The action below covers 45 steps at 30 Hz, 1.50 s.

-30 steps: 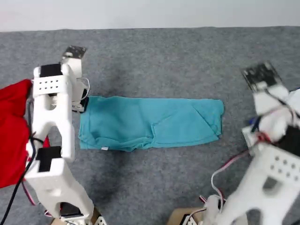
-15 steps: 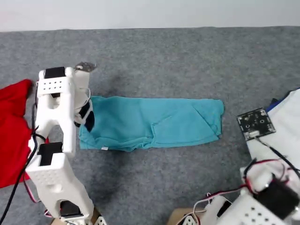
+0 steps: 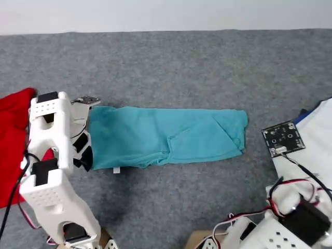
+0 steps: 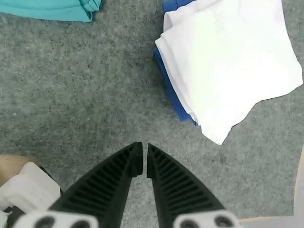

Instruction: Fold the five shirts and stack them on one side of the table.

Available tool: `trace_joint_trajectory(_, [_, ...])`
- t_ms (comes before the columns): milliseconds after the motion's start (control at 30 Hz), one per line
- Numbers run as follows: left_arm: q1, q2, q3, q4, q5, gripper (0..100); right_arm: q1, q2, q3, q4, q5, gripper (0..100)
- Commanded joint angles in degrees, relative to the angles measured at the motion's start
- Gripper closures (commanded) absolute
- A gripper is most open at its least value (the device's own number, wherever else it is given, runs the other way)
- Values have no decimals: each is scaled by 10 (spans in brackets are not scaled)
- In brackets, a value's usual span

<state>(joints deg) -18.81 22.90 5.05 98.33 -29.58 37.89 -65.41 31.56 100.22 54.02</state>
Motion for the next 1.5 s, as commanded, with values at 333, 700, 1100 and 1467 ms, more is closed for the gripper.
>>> trace_joint_trajectory(333, [4,-159,-8,21,-2,881,0,-5,-6,18,4,967])
trace_joint_trajectory(700, [13,-226,-6,-47,42,803,0,-5,-6,18,4,967])
trace_joint_trajectory(1100, [45,-47,-71,-151,97,803,2,-6,-6,21,4,967])
trace_joint_trajectory(1467, [47,137,-221,-113,98,804,2,-6,-6,20,4,967])
